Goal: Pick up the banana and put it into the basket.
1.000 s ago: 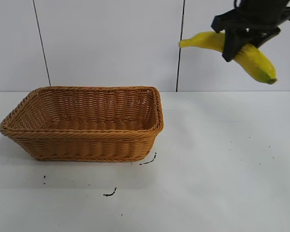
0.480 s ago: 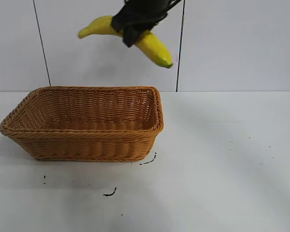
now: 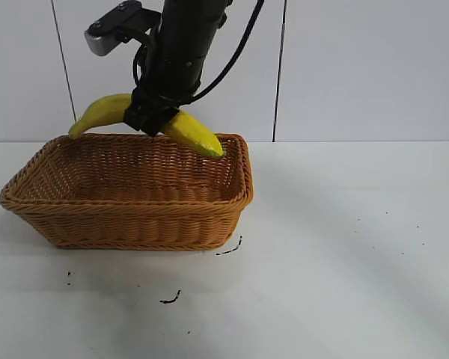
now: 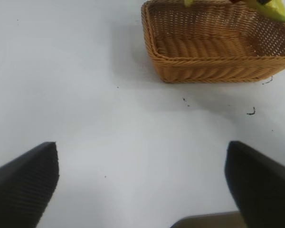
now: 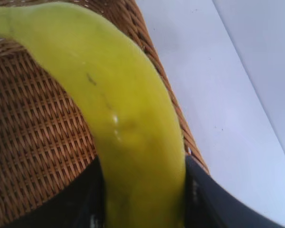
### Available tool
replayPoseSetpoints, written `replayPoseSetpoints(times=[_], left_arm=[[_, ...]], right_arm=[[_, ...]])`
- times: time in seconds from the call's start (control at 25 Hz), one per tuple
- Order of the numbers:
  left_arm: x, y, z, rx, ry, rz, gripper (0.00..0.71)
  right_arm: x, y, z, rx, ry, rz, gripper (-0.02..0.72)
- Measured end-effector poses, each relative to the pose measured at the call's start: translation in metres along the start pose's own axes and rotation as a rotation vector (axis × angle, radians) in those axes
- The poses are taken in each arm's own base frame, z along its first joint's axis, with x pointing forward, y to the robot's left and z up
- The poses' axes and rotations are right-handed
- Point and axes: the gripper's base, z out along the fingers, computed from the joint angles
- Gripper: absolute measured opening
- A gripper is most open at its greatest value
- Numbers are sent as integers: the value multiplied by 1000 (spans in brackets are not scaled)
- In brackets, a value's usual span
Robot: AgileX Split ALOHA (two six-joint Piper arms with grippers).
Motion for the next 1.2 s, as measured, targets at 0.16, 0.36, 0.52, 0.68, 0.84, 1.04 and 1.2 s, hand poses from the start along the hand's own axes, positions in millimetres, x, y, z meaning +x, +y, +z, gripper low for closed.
replayPoseSetpoints(times=[0.16, 0.36, 0.52, 0.68, 0.84, 1.04, 1.2], left_arm=[[0, 0, 0, 0, 0, 0, 690], [0, 0, 0, 0, 0, 0, 690], [0, 0, 0, 0, 0, 0, 690], [0, 0, 0, 0, 0, 0, 690], [0, 0, 0, 0, 0, 0, 690], [0, 0, 0, 0, 0, 0, 690], [0, 0, 0, 0, 0, 0, 690]], right_arm=[[0, 3, 2, -29, -8, 22, 300], [-1, 5, 2, -47, -22, 21, 384], [-4, 4, 2, -36, -44, 25, 603], [-6, 2, -1, -27, -61, 88, 686], [-12, -7, -22, -7, -84, 260, 692], [-3, -41, -57, 27, -96, 573, 692], [41, -84, -64, 51, 8, 747, 692]])
